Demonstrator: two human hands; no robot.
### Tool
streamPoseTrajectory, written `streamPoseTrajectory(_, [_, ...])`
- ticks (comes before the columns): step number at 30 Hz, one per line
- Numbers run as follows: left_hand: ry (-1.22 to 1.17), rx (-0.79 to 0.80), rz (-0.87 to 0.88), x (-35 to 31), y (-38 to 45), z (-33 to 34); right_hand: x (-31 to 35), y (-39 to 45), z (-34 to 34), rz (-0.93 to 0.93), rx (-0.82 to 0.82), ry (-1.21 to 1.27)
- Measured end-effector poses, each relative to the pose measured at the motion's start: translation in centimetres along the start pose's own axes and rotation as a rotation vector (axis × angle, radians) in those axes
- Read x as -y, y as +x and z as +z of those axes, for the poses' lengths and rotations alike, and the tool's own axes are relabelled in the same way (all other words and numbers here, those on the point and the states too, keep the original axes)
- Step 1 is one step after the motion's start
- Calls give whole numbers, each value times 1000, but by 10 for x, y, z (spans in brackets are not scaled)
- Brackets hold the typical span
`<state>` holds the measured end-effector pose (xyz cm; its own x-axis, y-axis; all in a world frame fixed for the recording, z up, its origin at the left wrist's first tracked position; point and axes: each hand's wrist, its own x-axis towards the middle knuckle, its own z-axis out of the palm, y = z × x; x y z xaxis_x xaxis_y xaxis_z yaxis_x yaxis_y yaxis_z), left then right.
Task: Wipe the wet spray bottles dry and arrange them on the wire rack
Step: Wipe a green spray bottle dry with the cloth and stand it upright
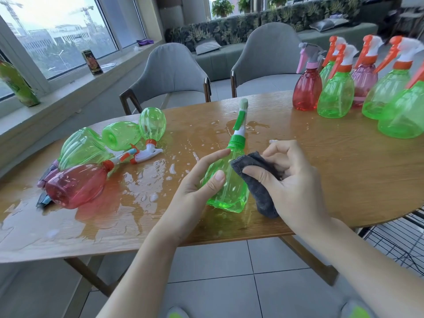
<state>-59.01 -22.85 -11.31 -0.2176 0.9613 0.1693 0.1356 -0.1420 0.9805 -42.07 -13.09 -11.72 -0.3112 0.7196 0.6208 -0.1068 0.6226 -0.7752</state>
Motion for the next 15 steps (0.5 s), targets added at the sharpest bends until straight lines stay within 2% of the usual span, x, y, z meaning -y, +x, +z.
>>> streamPoseTrajectory(3, [54, 12, 36, 7, 2, -7, -11, 1, -1, -108, -54, -171])
streamPoseTrajectory(7, [73, 1, 28, 8, 3, -8, -14, -3, 0, -242, -64, -245])
streamPoseTrajectory(12, [17, 4, 10, 8, -1, -10, -15, -11, 0, -153, -35, -147])
streamPoseTrajectory(15, [-6, -9, 6, 9, -1, -13, -15, -19, 3, -228, 17, -120])
